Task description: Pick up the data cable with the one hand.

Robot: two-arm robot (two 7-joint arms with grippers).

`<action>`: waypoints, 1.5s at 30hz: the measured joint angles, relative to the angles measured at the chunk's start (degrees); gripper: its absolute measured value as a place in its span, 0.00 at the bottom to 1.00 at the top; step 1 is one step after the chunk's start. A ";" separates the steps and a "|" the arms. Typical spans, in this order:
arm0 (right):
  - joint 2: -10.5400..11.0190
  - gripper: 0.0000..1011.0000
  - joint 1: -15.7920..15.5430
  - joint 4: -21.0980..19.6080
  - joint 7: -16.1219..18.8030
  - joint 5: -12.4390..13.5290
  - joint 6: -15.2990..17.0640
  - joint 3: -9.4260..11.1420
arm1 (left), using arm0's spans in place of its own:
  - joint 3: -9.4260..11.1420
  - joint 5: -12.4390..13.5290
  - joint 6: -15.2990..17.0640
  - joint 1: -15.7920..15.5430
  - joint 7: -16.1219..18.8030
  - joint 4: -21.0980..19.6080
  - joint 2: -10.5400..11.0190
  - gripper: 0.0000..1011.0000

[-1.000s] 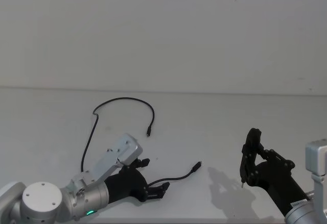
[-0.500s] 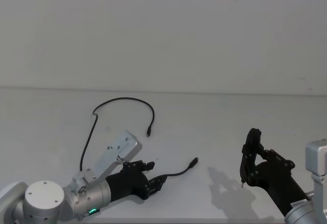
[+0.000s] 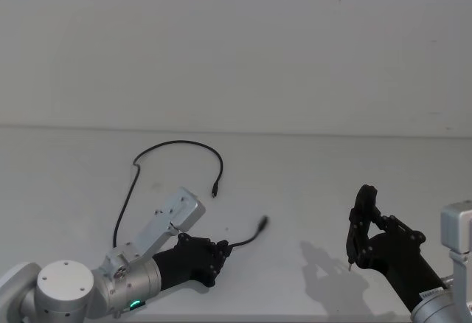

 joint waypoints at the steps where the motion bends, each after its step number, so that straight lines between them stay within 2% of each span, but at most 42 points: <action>1: 0.00 0.27 0.00 0.00 0.00 0.00 0.00 0.00 | 0.00 -0.01 0.01 -0.01 0.00 0.01 -0.01 0.05; 14: 0.00 0.27 0.00 0.00 0.00 0.00 0.00 0.00 | -0.53 -0.40 -0.22 0.05 0.77 -0.44 -0.17 0.04; 25: 0.00 0.27 0.00 0.00 0.00 0.00 0.00 0.00 | -2.77 -1.55 -2.31 1.21 2.63 -5.43 0.58 0.04; 28: 0.00 0.27 0.00 0.00 0.00 0.00 0.00 0.00 | -3.68 -2.02 -2.90 1.99 3.00 -8.19 1.56 0.04; 31: 0.00 0.27 0.00 0.00 0.00 0.00 0.00 0.00 | -5.12 -2.66 -3.40 3.58 3.31 -12.49 3.51 0.04; 34: 0.00 0.27 0.00 0.00 0.00 0.00 0.00 0.00 | -5.95 -3.01 -3.53 4.69 3.40 -15.02 4.84 0.04; 37: 0.00 0.27 0.00 0.00 0.00 0.00 0.00 0.00 | -7.31 -3.52 -3.55 6.65 3.44 -19.25 7.38 0.04; 45: 0.00 0.27 0.00 0.00 0.00 0.00 0.00 0.00 | -9.04 -4.43 -3.37 9.93 2.89 -25.15 11.86 0.04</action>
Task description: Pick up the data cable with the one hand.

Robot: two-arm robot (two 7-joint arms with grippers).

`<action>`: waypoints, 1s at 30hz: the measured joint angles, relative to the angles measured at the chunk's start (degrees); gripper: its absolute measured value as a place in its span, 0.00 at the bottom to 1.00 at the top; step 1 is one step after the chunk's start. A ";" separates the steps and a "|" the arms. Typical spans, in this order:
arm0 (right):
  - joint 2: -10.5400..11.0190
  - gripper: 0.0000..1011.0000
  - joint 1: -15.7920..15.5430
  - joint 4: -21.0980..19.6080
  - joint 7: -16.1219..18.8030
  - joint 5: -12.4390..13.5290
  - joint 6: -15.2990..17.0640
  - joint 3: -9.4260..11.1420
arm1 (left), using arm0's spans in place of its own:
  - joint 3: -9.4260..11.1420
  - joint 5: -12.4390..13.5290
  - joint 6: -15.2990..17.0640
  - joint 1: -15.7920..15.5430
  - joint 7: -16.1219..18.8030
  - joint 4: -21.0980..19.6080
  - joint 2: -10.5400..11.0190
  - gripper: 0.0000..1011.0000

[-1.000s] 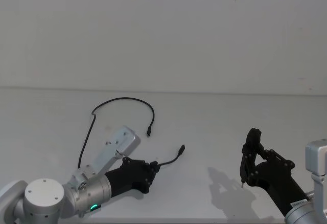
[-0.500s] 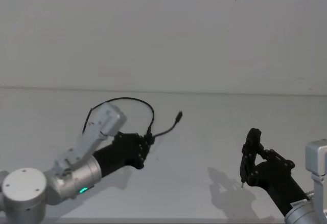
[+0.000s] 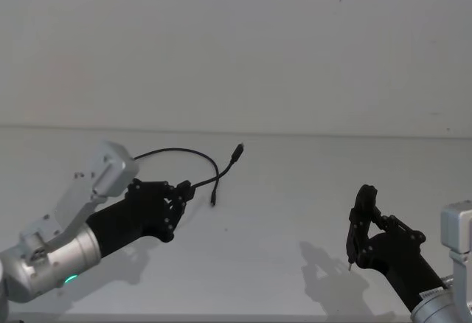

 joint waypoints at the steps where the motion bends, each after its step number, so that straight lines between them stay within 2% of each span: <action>1: 0.00 0.27 0.00 0.00 0.00 0.00 0.00 0.00 | -0.11 -0.09 0.01 0.24 -0.10 -0.39 0.33 0.04; 7: 0.00 0.27 0.00 0.00 0.00 0.00 0.00 0.00 | -0.45 -0.82 -0.12 1.59 -1.41 -2.81 2.68 0.04; 11: 0.00 0.27 0.00 0.00 0.00 0.00 0.00 0.00 | -0.25 -1.25 -0.56 1.74 -2.58 -3.33 3.51 0.04; 19: 0.00 0.27 0.00 0.00 0.00 0.00 0.00 0.00 | 1.14 -2.16 -1.90 0.88 -5.93 -3.27 4.48 0.04; 30: 0.00 0.27 0.00 0.00 0.00 0.00 0.00 0.00 | 3.81 -2.67 -3.01 -1.12 -9.96 -1.25 4.59 0.04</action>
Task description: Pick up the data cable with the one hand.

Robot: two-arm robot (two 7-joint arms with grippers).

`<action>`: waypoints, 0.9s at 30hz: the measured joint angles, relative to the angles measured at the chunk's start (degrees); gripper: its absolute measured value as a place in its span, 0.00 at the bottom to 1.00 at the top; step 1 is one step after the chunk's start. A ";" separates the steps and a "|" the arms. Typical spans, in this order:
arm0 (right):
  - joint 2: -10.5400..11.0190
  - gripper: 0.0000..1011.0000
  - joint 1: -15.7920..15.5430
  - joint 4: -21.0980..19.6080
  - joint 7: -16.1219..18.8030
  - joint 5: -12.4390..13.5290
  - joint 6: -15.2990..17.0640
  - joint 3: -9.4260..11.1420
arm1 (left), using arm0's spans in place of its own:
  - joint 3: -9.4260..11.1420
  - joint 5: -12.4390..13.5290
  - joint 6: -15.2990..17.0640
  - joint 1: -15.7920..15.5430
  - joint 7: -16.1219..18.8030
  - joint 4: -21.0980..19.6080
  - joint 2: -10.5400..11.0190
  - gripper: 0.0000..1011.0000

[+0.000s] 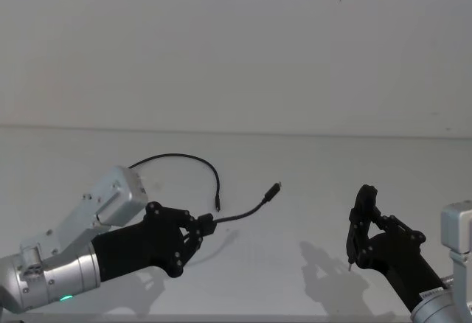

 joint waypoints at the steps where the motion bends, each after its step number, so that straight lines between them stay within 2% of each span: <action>1: 0.00 0.27 0.00 0.00 0.00 0.00 0.00 0.00 | 0.38 -0.04 -0.11 -0.34 -0.40 0.52 -0.11 0.04; 10: 0.00 0.27 0.00 0.00 0.00 0.00 0.00 0.00 | 1.94 -0.17 -0.54 -1.94 -1.87 3.07 -0.73 0.04; 27: -0.54 0.27 0.04 -0.04 0.00 0.06 -0.01 0.04 | 2.99 -0.27 -0.83 -3.04 -2.89 4.78 -1.14 0.04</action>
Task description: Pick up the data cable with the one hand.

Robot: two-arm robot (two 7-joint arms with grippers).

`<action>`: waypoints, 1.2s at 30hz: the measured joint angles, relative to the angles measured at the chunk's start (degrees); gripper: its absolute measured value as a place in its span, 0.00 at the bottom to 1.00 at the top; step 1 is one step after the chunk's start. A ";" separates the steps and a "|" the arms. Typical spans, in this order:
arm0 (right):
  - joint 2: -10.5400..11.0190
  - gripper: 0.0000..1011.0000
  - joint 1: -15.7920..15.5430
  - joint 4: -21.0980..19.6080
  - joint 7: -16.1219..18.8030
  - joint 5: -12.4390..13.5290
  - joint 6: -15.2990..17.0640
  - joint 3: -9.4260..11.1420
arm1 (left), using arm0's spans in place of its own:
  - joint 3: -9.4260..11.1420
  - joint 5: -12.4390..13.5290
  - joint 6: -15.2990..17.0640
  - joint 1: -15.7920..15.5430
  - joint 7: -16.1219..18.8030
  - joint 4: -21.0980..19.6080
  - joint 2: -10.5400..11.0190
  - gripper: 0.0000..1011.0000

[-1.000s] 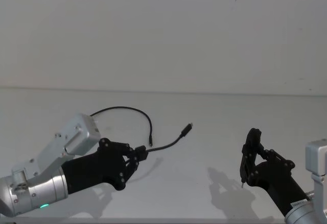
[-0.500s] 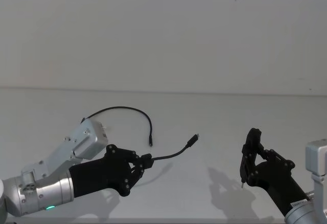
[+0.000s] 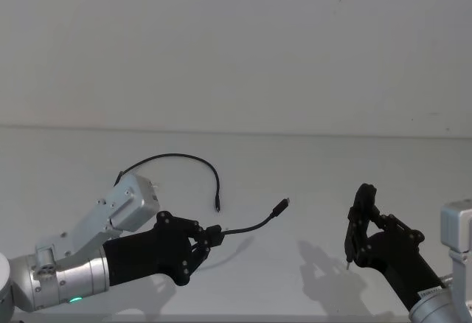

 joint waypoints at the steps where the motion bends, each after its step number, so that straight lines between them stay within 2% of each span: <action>1: -0.24 0.27 0.05 -0.06 0.00 0.17 -0.02 0.03 | 0.00 0.00 0.00 0.00 0.00 0.00 0.00 0.04; 9: -1.89 0.27 1.00 -0.66 0.78 2.05 -0.15 0.21 | 0.17 -0.01 -0.05 -0.18 -0.17 0.31 -0.05 0.04; 16: -3.23 0.27 2.64 -1.20 2.85 4.29 -0.20 0.27 | 0.25 -0.01 -0.10 -0.26 -0.24 0.45 -0.09 0.04; 36: -3.91 0.27 4.87 -1.50 7.12 6.13 -1.02 0.79 | 0.33 0.00 -0.10 -0.35 -0.32 0.59 -0.13 0.04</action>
